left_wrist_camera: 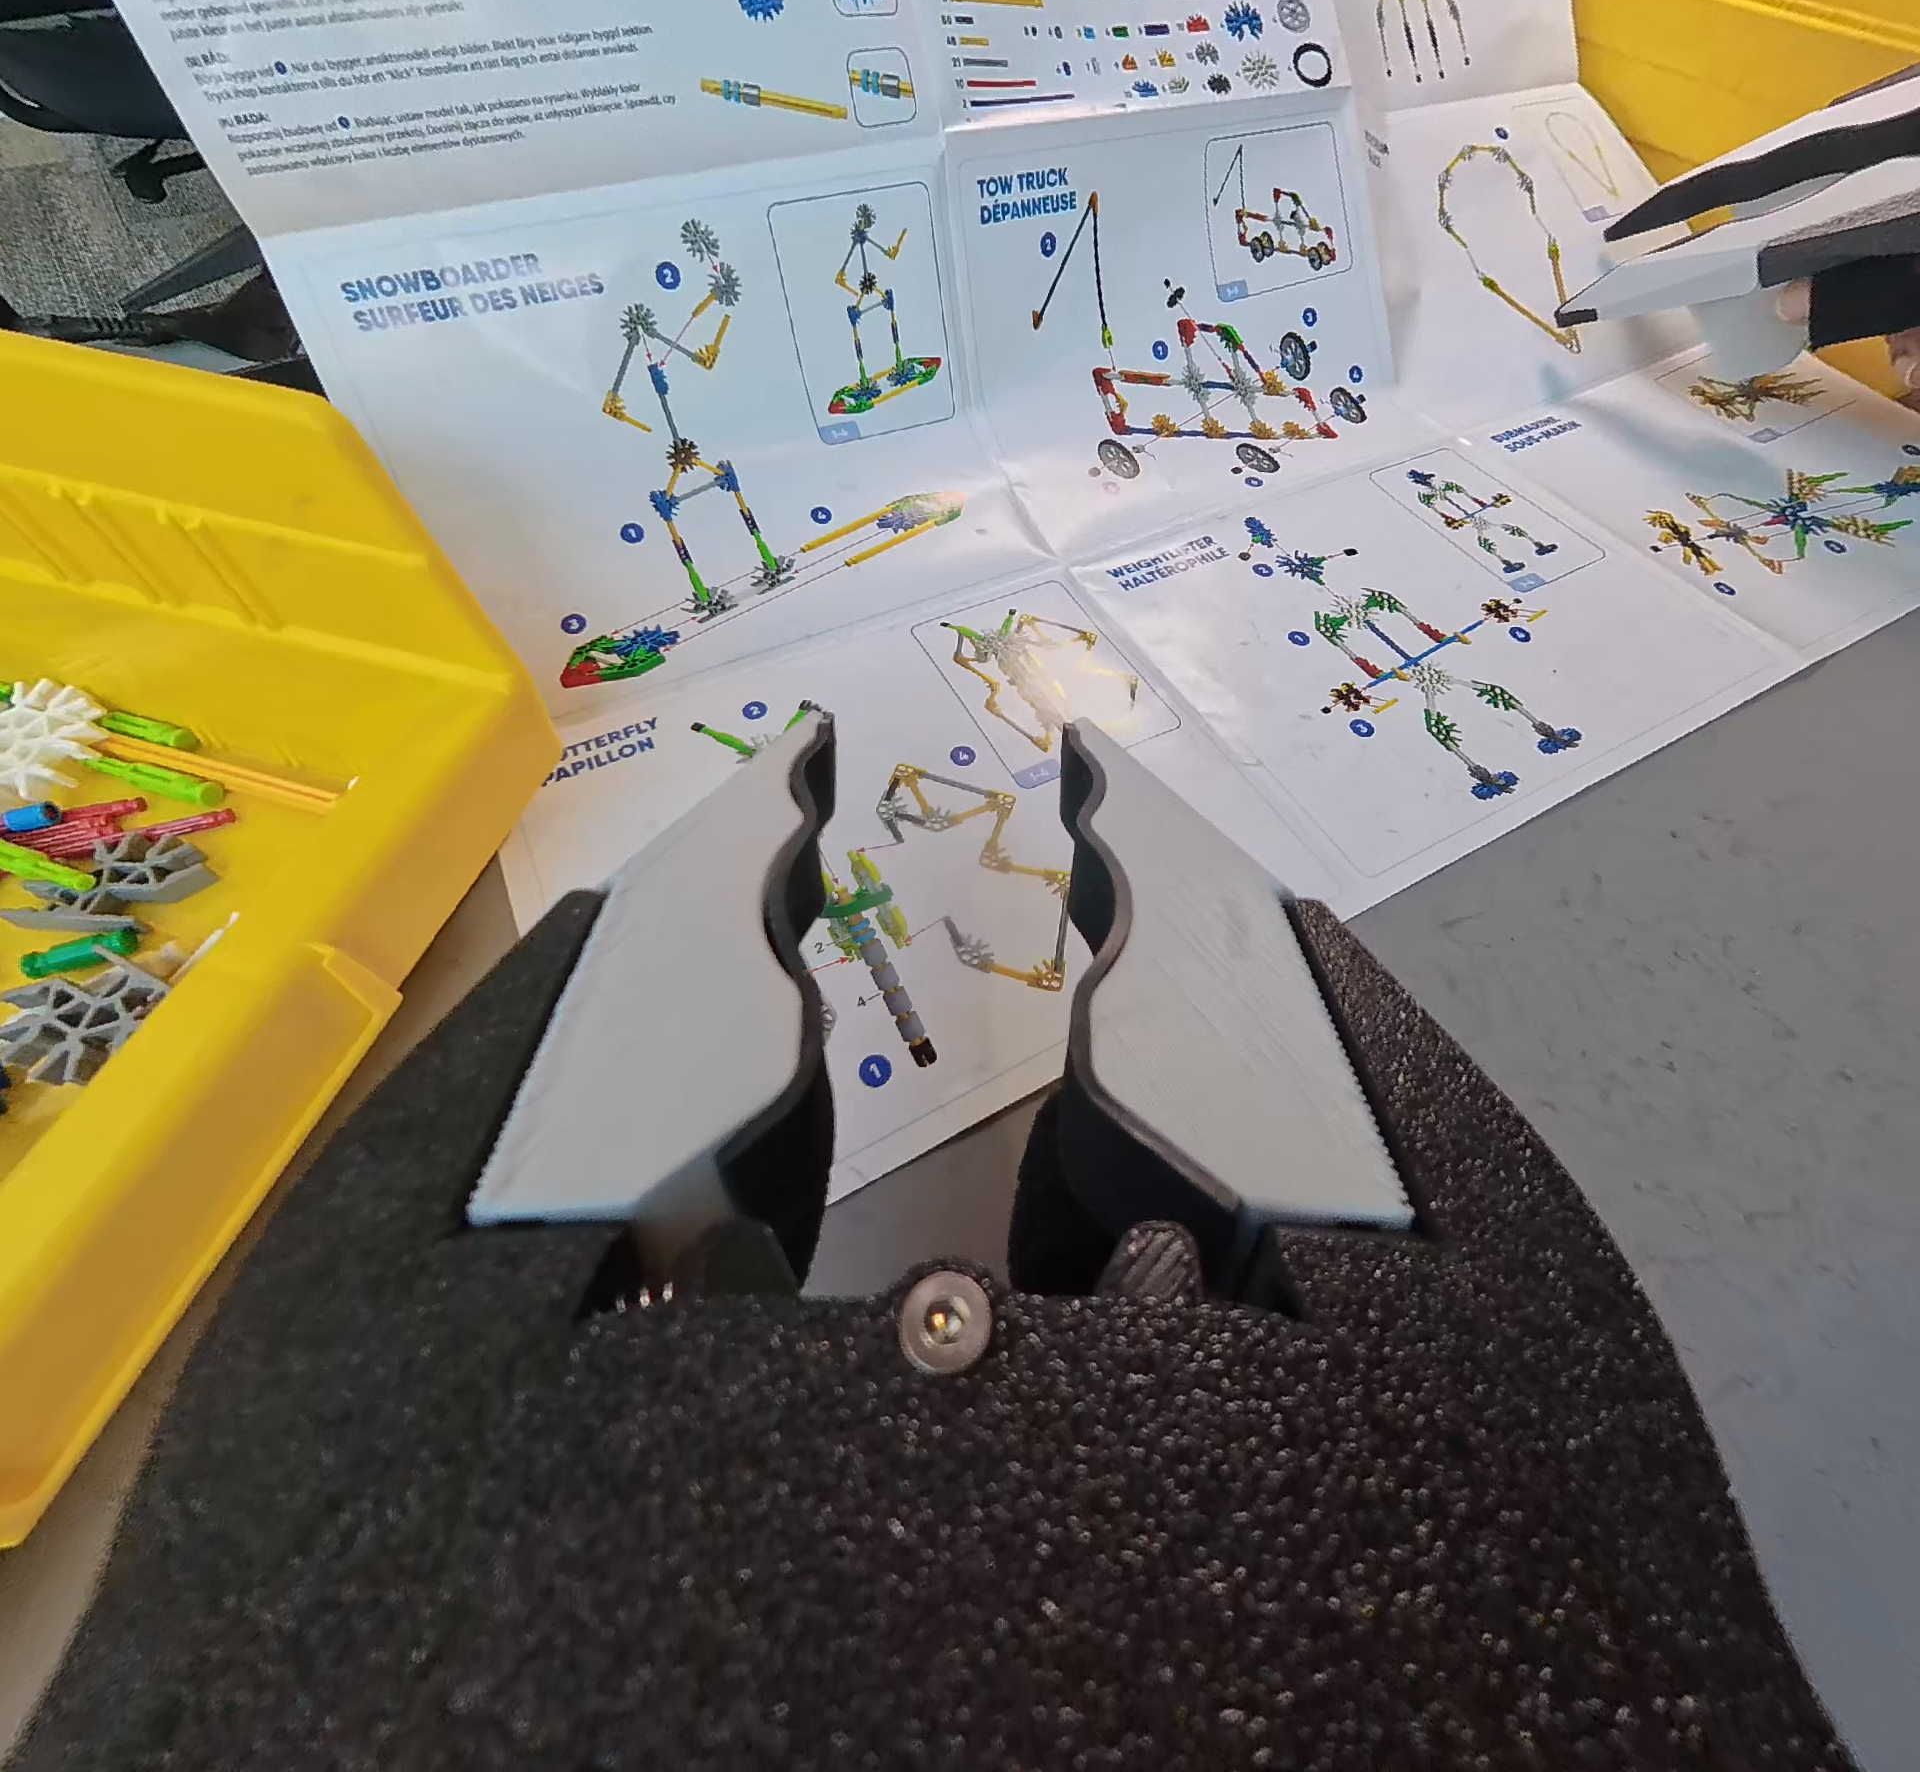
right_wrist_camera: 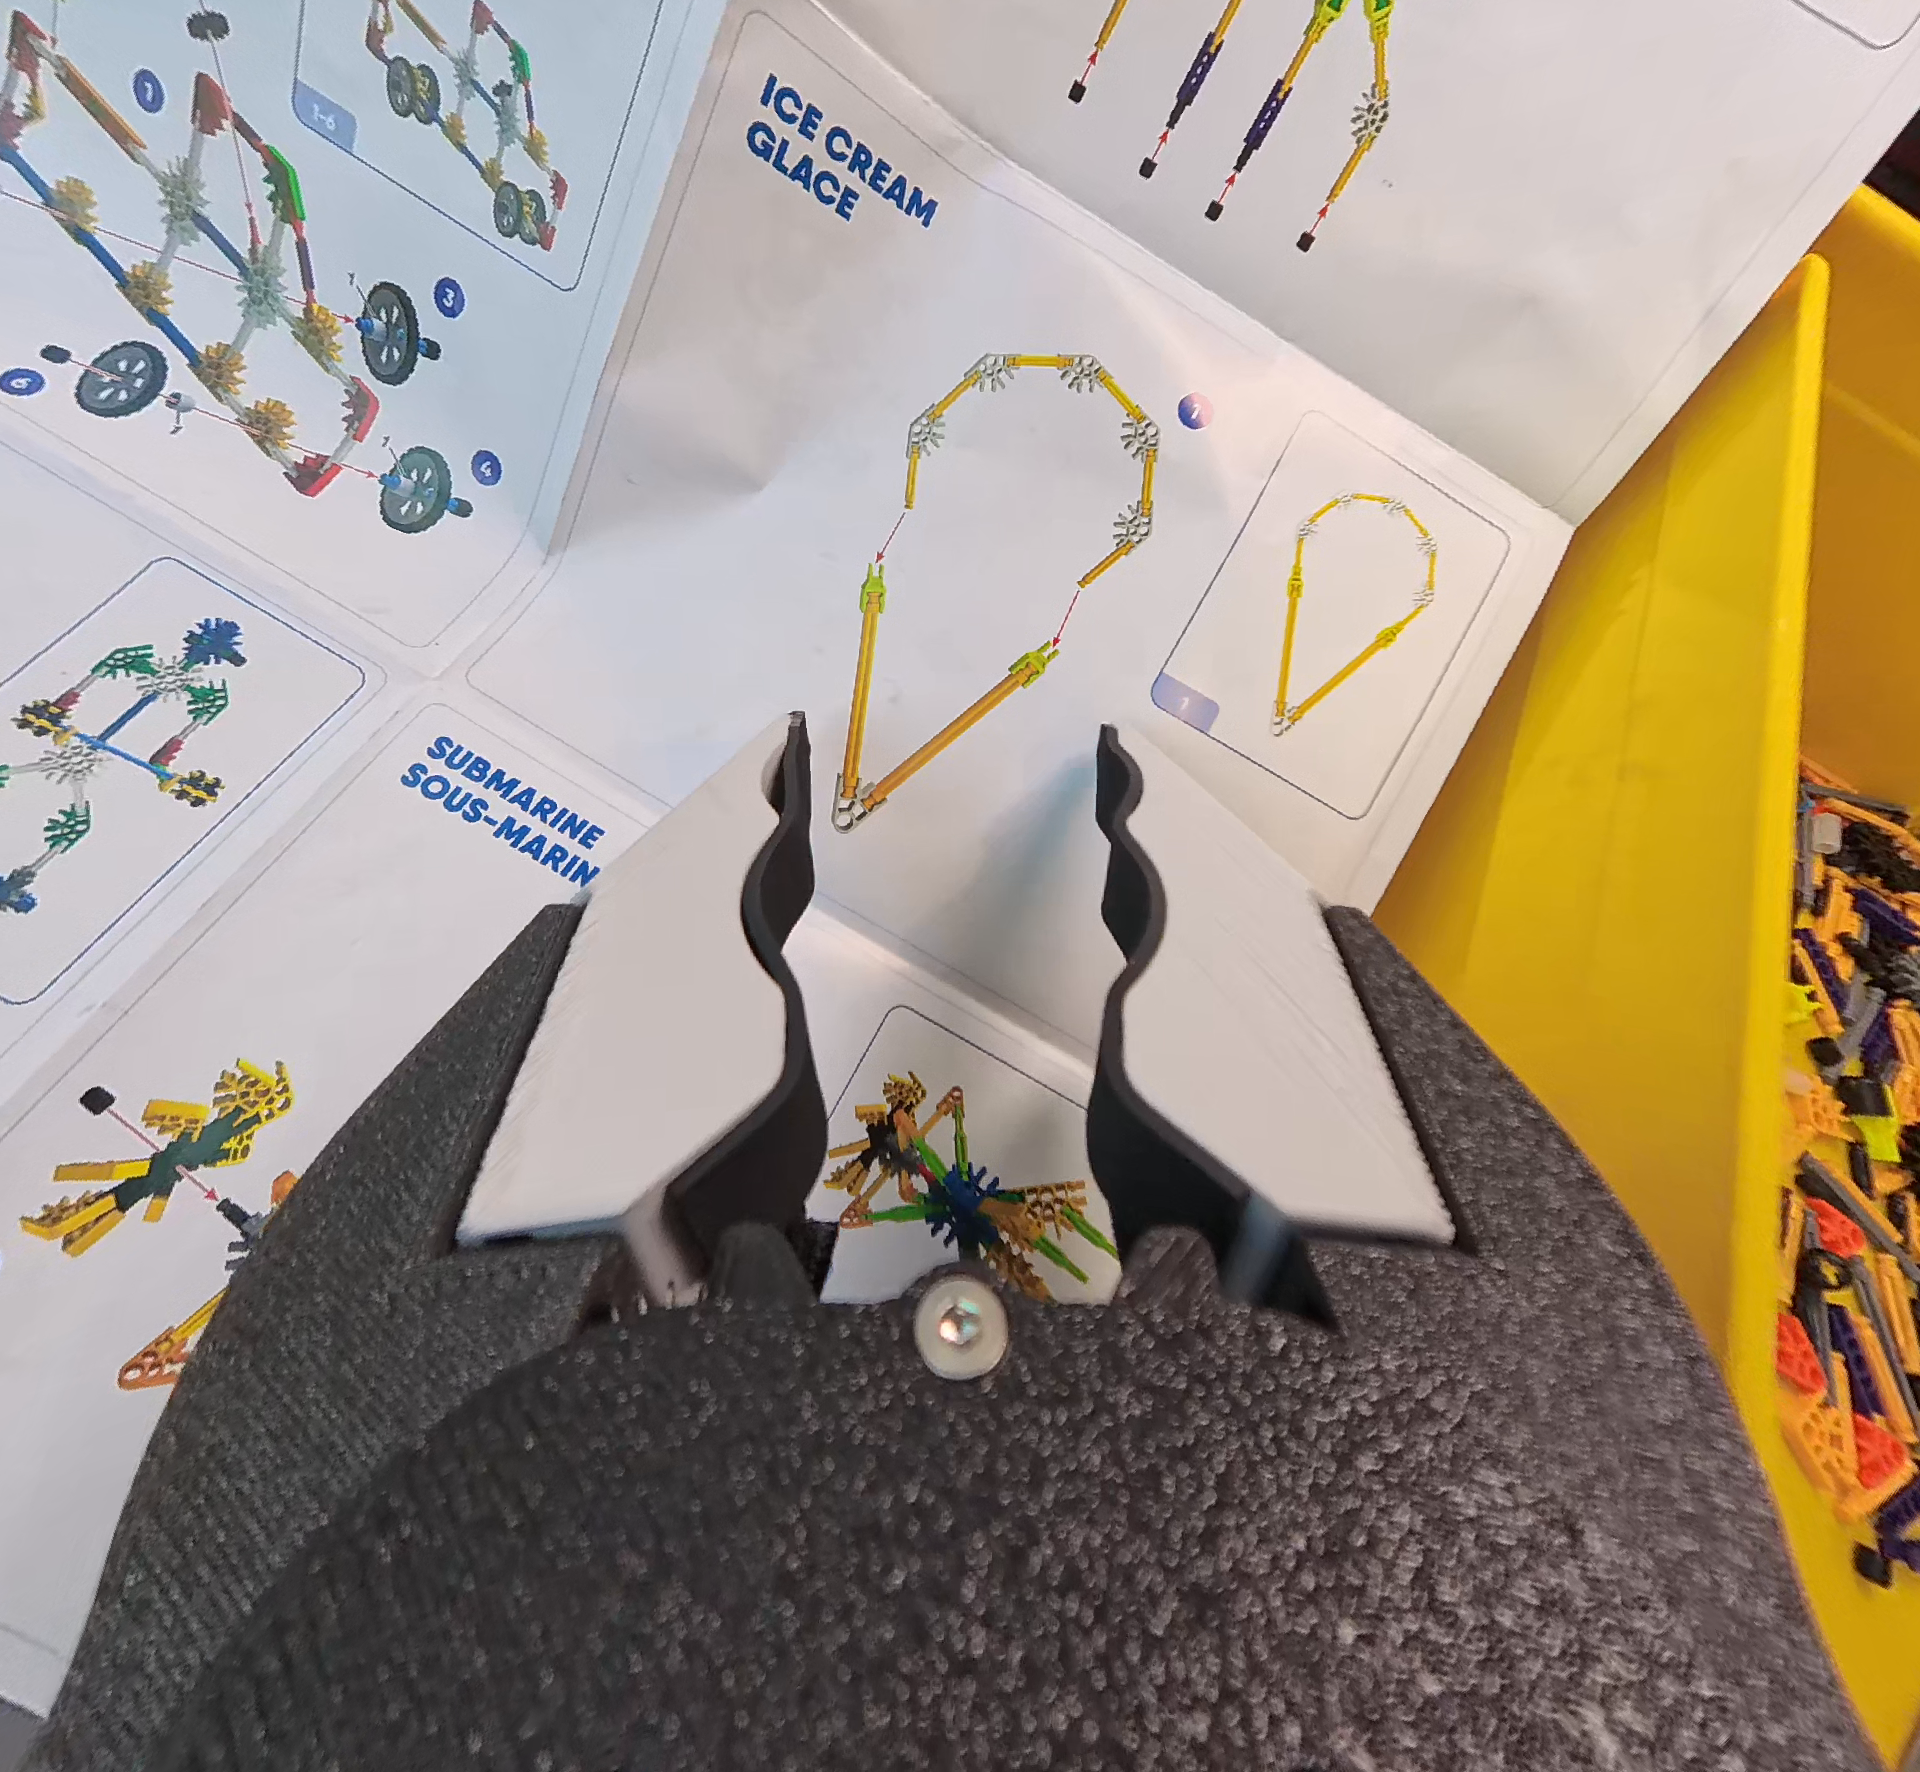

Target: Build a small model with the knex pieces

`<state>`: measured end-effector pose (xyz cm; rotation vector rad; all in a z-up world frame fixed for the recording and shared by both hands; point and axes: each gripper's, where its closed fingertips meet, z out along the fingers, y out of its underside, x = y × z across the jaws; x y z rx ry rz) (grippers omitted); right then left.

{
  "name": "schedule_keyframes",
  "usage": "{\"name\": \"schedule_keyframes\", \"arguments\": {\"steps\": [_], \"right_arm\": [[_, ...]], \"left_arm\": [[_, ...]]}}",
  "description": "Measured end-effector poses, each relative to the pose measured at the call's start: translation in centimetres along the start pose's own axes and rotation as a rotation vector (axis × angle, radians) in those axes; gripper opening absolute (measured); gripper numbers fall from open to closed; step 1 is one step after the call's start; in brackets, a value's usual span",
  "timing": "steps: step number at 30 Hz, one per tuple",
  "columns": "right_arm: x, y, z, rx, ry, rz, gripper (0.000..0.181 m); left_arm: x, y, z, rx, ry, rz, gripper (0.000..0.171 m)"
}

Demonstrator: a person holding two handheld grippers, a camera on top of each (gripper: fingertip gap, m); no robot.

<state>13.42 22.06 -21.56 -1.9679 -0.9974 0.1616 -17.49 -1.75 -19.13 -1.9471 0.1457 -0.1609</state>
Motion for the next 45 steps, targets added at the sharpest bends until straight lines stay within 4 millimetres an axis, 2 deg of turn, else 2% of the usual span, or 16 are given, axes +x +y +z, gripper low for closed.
{"name": "schedule_keyframes", "arguments": {"steps": [10,18,19,21,23,26,28,31,45], "right_arm": [[0.2,0.0,-0.1,0.001,0.005,0.013,0.06],[0.1,-0.2,-0.3,0.012,0.0,0.014,0.058],[0.2,-0.4,-0.4,0.023,0.004,0.014,0.054],[0.9,-1.7,-1.2,0.1,0.045,0.022,0.03],[2.1,-4.5,-3.3,0.28,0.104,0.043,0.0],[3.3,-7.1,-6.3,0.45,0.146,0.081,0.0],[3.6,-7.5,-7.1,0.489,0.152,0.102,0.003],[3.5,-7.3,-6.9,0.476,0.138,0.105,0.016],[3.2,-7.1,-6.6,0.463,0.139,0.089,0.024]], "left_arm": [[0.0,-0.1,0.0,0.004,-0.004,0.004,0.043],[0.0,-0.1,0.0,0.004,-0.003,0.009,0.043],[0.0,-0.1,0.0,0.004,-0.003,0.008,0.043],[0.0,-0.1,0.0,0.005,-0.003,0.008,0.043],[-0.1,-0.1,-0.1,0.006,-0.006,0.007,0.043],[-0.1,-0.3,-0.1,0.014,-0.009,0.006,0.043],[-0.1,-0.2,-0.1,0.013,-0.009,0.005,0.043],[-0.1,-0.1,0.0,0.01,-0.011,0.008,0.043],[-0.2,-0.2,-0.1,0.014,-0.011,0.005,0.043]]}}
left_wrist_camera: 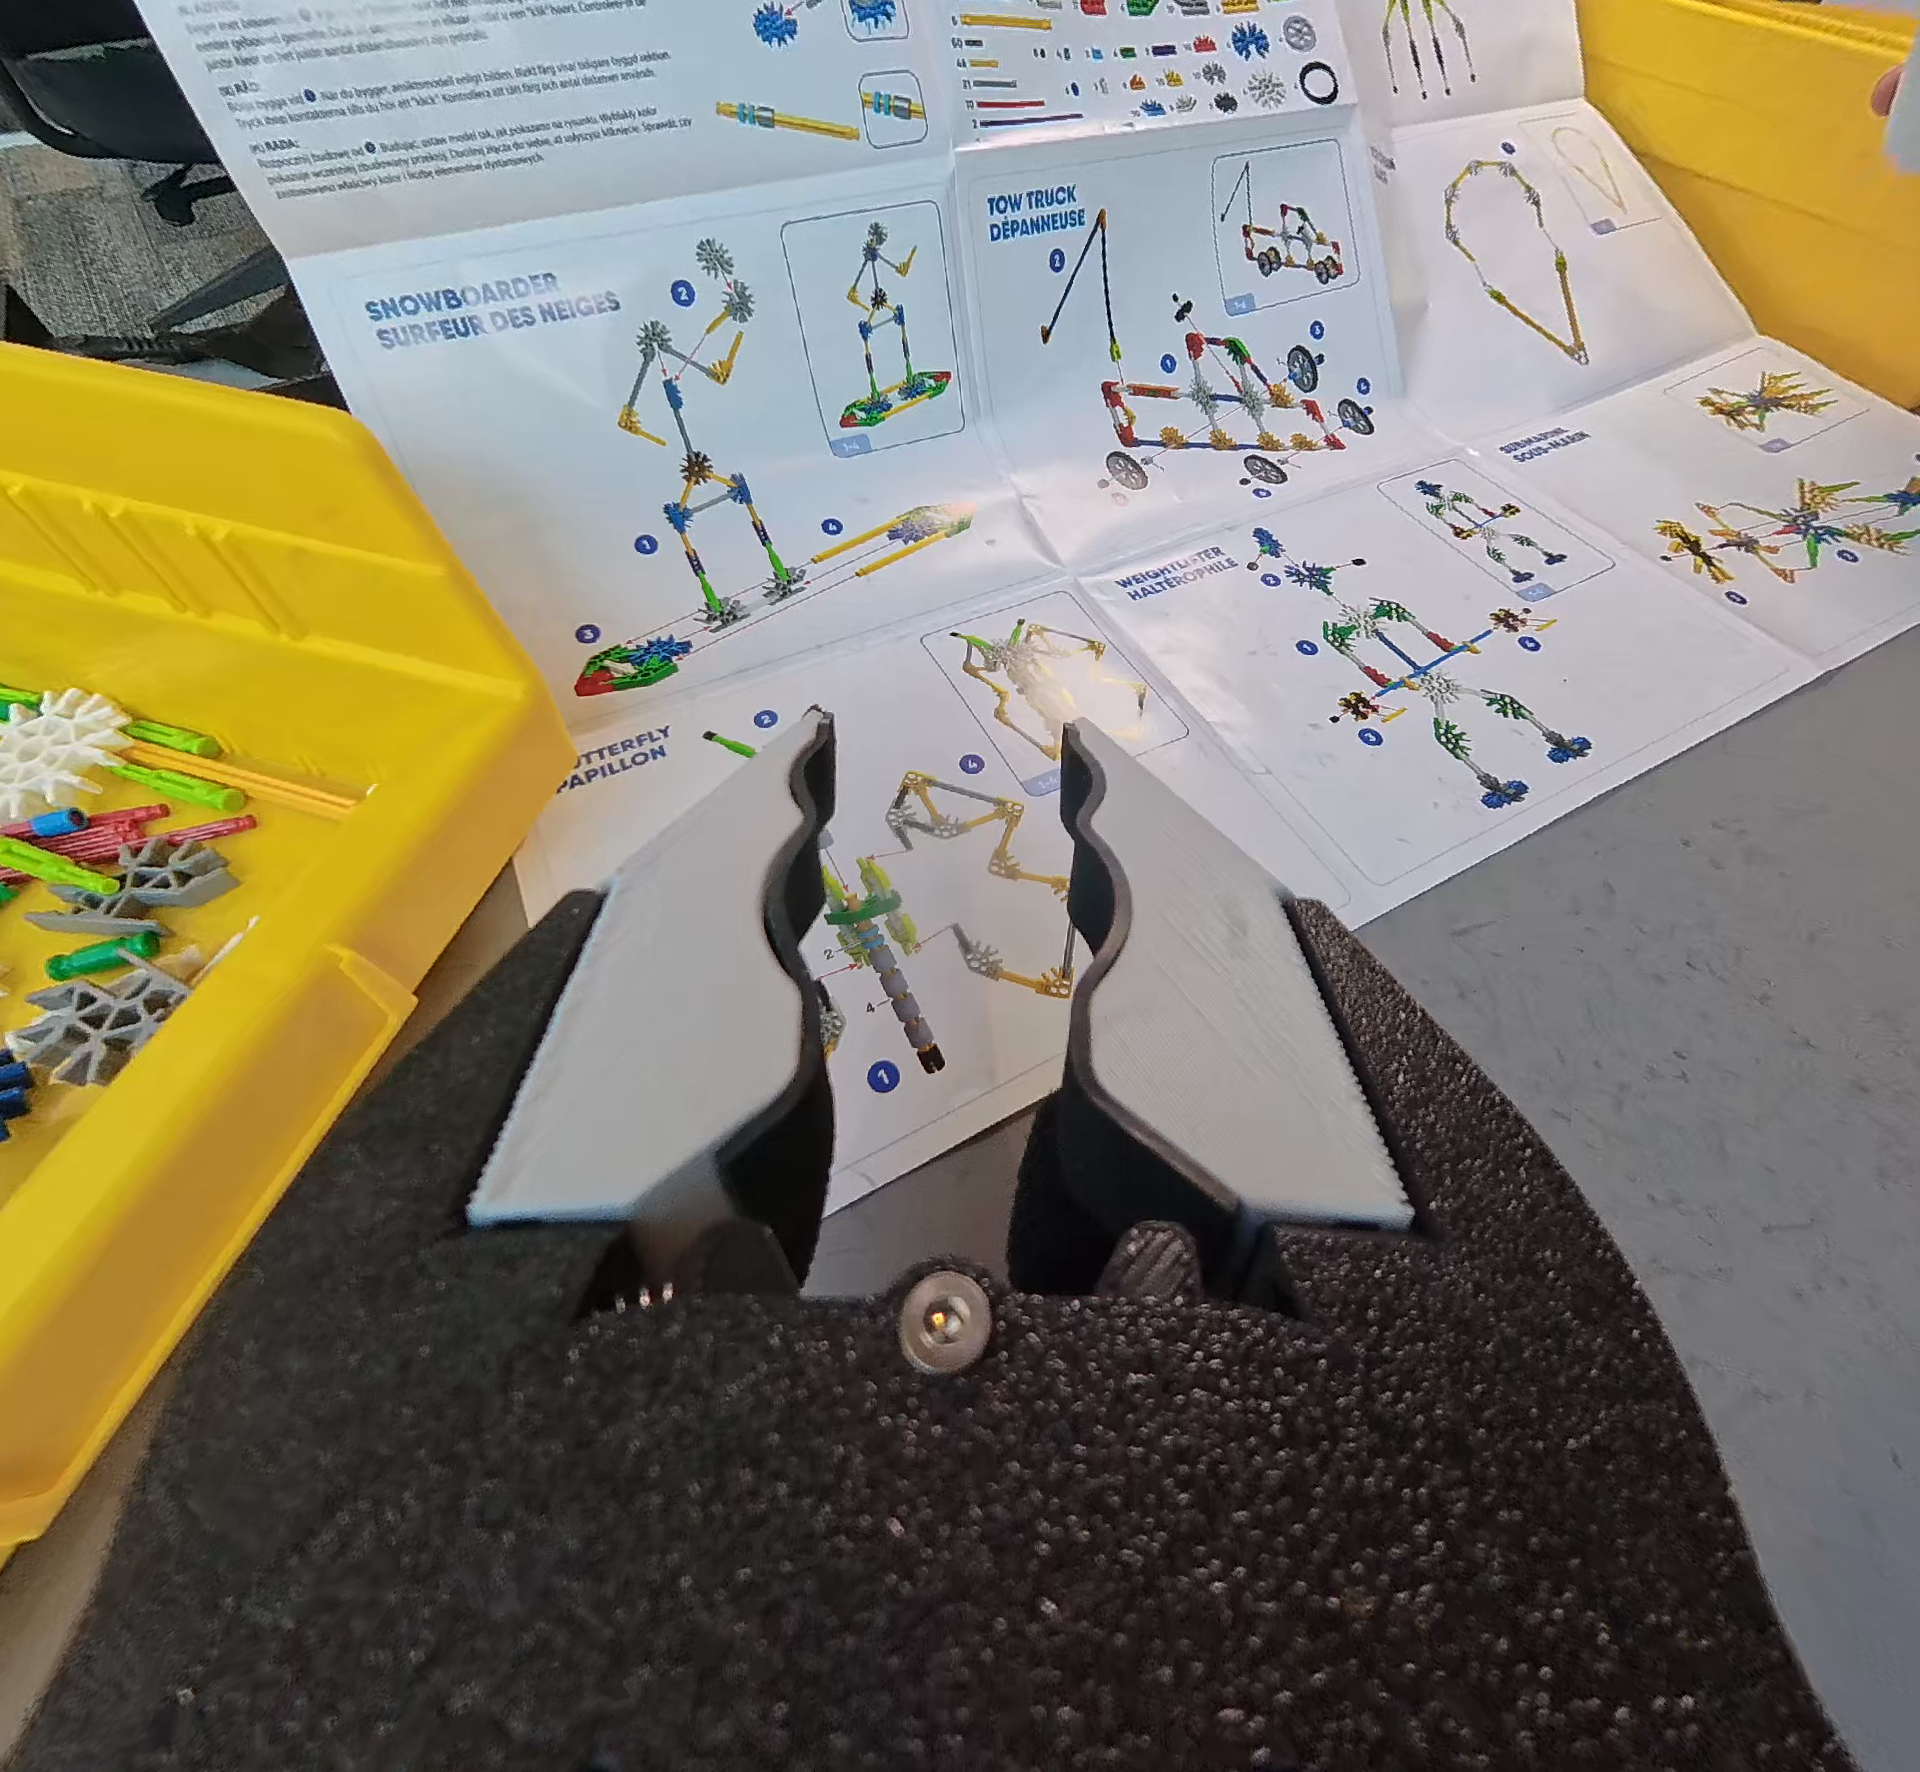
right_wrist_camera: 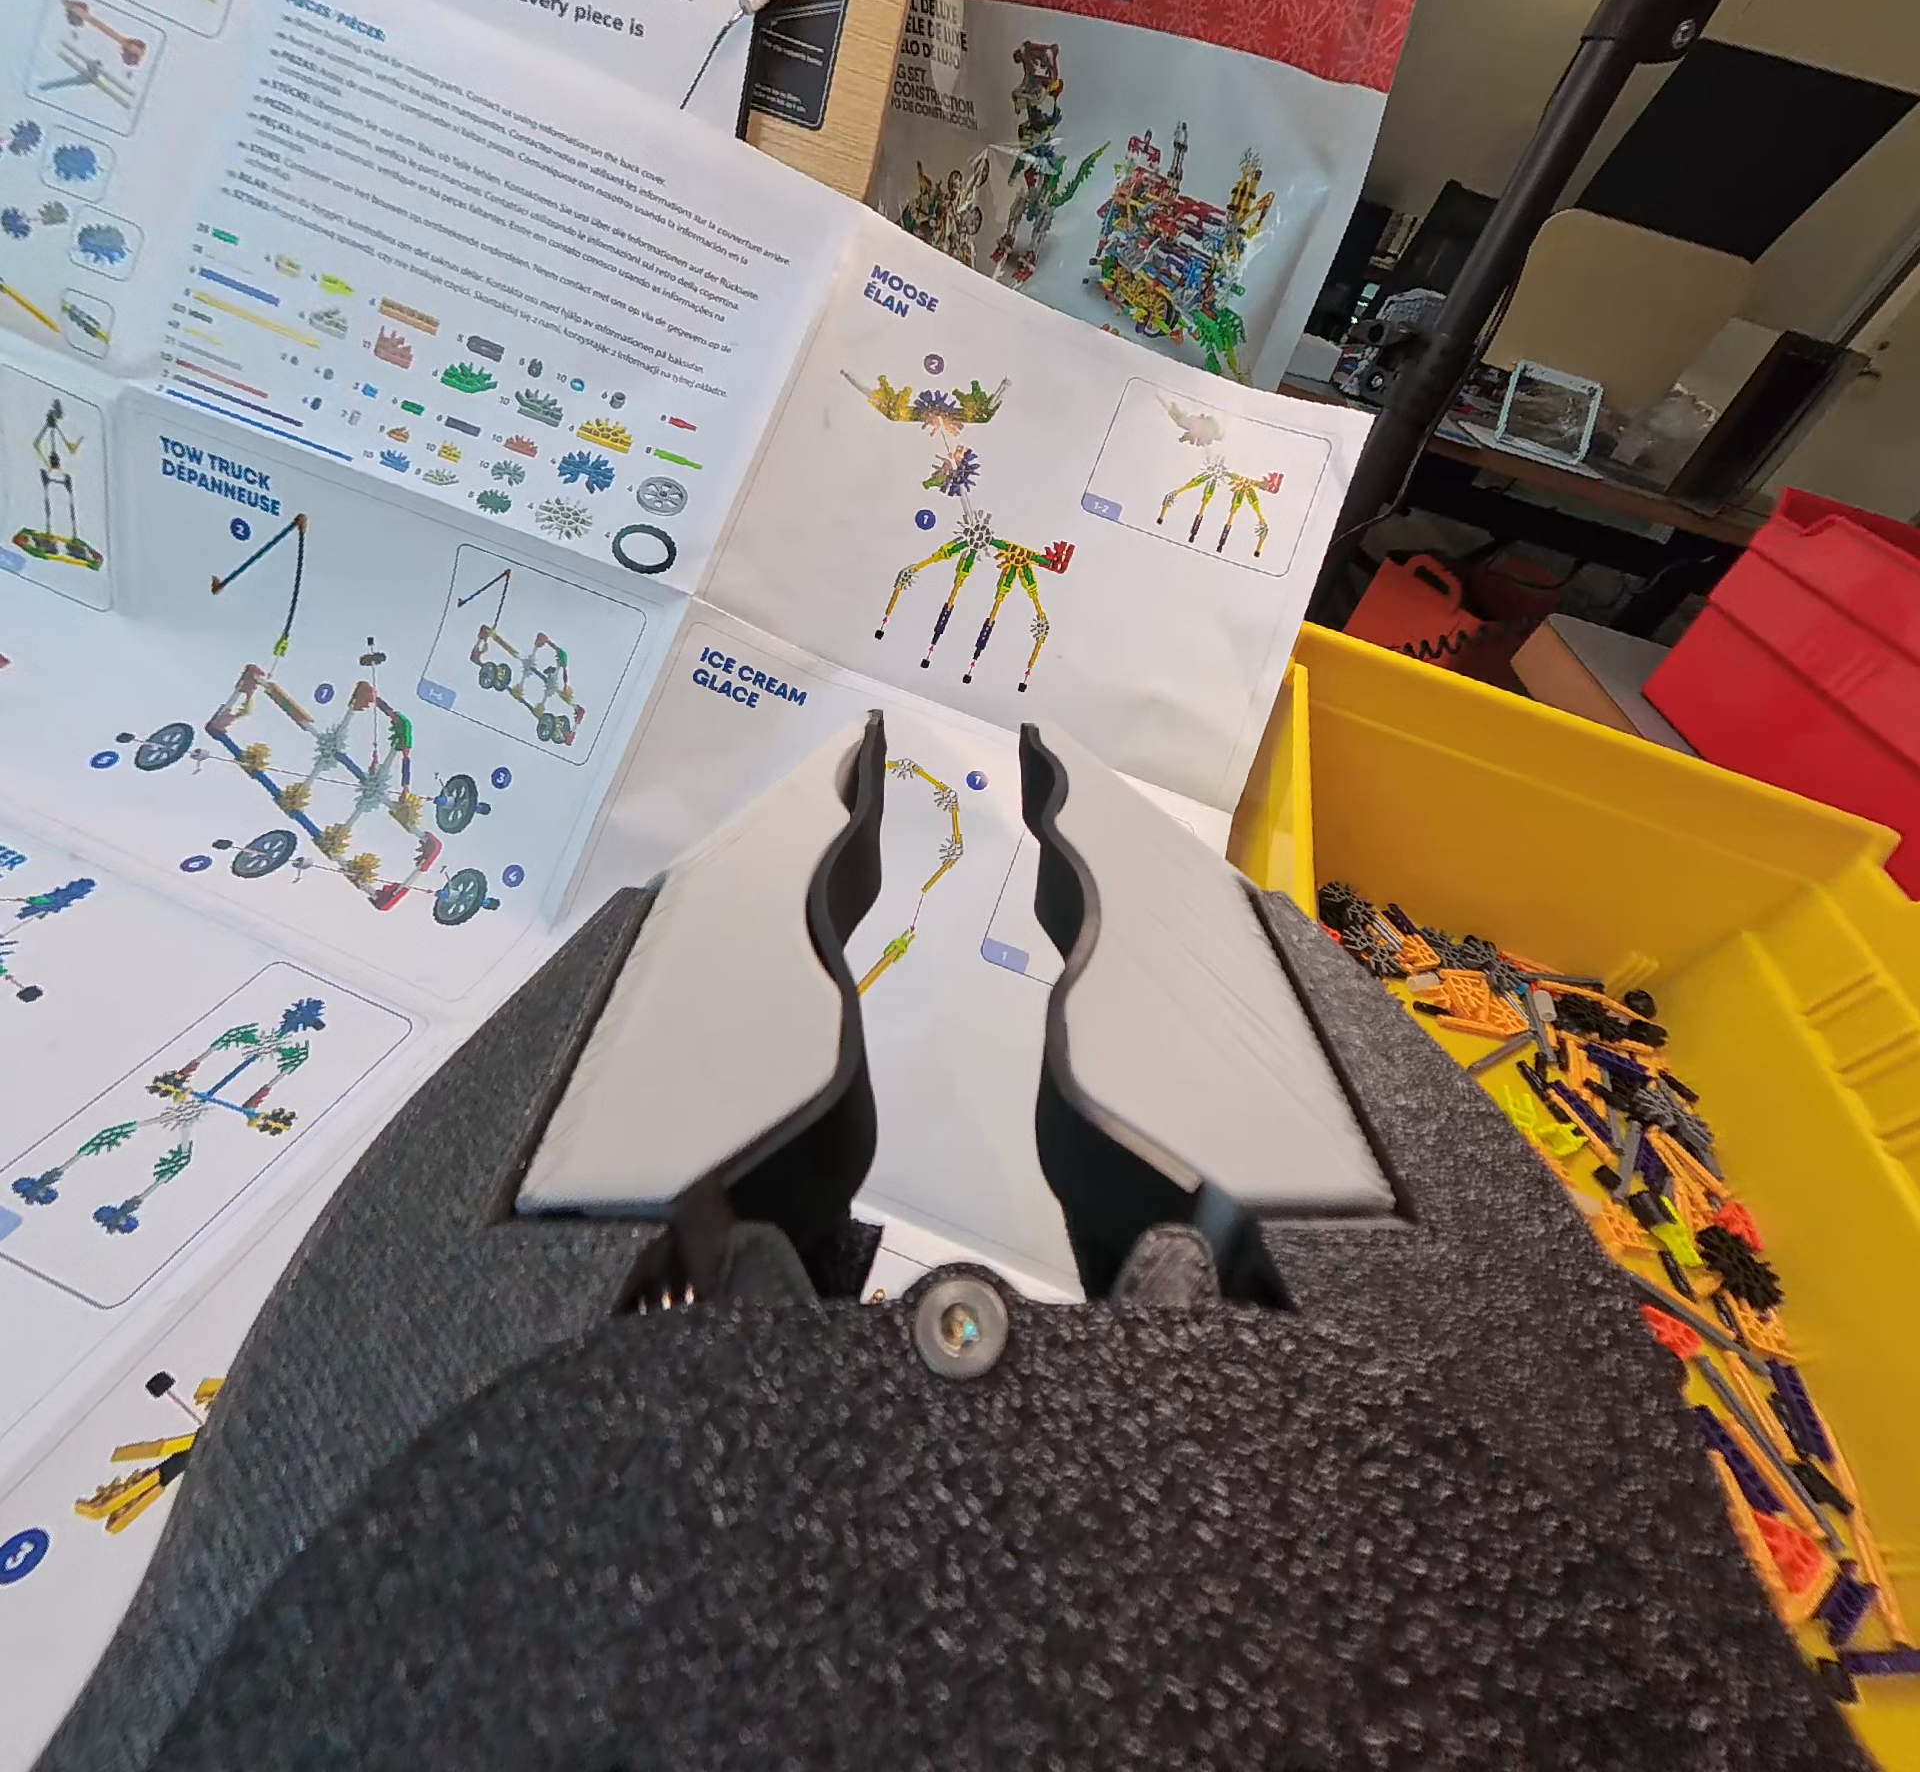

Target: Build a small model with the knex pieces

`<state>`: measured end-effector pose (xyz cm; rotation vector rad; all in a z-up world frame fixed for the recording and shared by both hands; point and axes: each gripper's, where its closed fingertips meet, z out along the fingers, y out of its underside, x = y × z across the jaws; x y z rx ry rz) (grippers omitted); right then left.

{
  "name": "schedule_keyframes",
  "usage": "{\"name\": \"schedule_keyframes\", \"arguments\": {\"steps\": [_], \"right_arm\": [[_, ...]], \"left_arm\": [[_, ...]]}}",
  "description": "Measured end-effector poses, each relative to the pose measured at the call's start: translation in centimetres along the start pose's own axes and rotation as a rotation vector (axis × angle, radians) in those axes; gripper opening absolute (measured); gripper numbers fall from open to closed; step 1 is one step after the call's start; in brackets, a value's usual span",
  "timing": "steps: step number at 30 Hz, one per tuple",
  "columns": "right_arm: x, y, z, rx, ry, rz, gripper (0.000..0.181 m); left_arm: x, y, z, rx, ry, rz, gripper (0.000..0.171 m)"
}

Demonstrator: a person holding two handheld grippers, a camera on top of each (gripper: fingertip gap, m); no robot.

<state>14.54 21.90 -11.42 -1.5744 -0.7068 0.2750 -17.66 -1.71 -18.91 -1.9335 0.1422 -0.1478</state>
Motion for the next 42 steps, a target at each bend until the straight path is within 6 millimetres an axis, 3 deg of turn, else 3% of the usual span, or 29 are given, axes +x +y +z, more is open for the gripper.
{"name": "schedule_keyframes", "arguments": {"steps": [38,42], "right_arm": [[-2.3,1.5,0.8,-0.043,-0.077,-0.053,0.025],[-2.4,1.7,0.9,-0.048,-0.082,-0.054,0.025]], "left_arm": [[0.1,-0.2,-0.1,0.008,0.001,0.006,0.043],[-0.6,0.1,0.1,-0.003,-0.022,0.035,0.043]]}}
